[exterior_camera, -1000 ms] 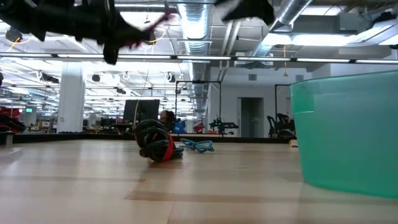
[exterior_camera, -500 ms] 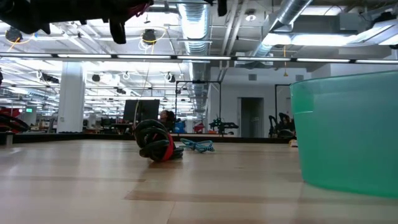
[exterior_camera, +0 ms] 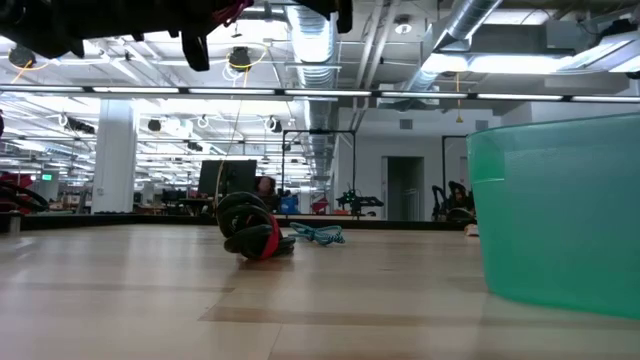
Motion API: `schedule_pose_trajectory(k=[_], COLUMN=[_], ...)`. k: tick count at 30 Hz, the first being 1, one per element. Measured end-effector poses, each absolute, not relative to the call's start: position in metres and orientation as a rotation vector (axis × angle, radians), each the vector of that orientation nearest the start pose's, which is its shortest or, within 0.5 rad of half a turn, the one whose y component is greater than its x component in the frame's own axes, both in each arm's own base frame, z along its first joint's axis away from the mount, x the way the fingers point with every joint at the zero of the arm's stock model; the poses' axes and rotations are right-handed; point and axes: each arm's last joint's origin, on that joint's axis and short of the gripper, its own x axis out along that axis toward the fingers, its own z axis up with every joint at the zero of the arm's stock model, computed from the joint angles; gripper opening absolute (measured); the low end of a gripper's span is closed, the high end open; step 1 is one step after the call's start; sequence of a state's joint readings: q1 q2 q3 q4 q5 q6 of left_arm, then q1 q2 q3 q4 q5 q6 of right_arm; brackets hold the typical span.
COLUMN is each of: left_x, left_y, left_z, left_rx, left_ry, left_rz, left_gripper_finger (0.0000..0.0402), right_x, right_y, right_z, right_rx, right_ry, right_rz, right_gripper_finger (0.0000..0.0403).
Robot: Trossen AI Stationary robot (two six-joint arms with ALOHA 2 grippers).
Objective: Pick and place USB-C Cables
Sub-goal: Put the pink usb cable into the bin
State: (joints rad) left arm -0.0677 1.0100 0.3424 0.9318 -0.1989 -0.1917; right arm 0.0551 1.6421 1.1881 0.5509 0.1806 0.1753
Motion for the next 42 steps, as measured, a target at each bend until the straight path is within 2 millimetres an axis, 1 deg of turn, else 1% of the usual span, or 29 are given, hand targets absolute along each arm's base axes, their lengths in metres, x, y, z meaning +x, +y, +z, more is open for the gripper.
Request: schedule_pose_trajectory(k=[3, 13, 17, 25, 29, 33, 38, 40, 42], left_x=[0.205, 0.215, 0.219, 0.242, 0.247, 0.246, 0.245, 0.246, 0.246], left_y=[-0.008, -0.009, -0.01, -0.012, -0.012, -0.012, -0.012, -0.012, -0.012], left_z=[0.246, 0.243, 0.247, 0.259, 0.253, 0.253, 0.254, 0.253, 0.253], left_rx=[-0.227, -0.226, -0.227, -0.184, -0.18, -0.182, -0.183, -0.183, -0.176], left_ry=[-0.291, -0.35, -0.376, -0.32, -0.28, -0.289, -0.307, -0.299, -0.293], left_rz=[0.103, 0.088, 0.077, 0.063, 0.068, 0.082, 0.075, 0.078, 0.081], left_gripper_finger=[0.0, 0.0001, 0.0001, 0.0001, 0.0001, 0.0002, 0.0002, 0.0002, 0.0002], right_x=[0.38, 0.381, 0.381, 0.381, 0.381, 0.381, 0.381, 0.381, 0.38], right_y=[0.014, 0.009, 0.008, 0.008, 0.01, 0.013, 0.013, 0.012, 0.011], right_z=[0.325, 0.325, 0.325, 0.325, 0.324, 0.324, 0.323, 0.323, 0.323], right_rx=[0.189, 0.188, 0.188, 0.188, 0.187, 0.179, 0.185, 0.193, 0.189], right_ry=[-0.134, -0.129, -0.128, -0.127, -0.117, -0.115, -0.109, -0.112, -0.113], right_rz=[-0.119, -0.132, -0.134, -0.134, -0.131, -0.124, -0.134, -0.162, -0.18], right_gripper_finger=[0.031, 0.0311, 0.0311, 0.0311, 0.0309, 0.0289, 0.0253, 0.0226, 0.0185])
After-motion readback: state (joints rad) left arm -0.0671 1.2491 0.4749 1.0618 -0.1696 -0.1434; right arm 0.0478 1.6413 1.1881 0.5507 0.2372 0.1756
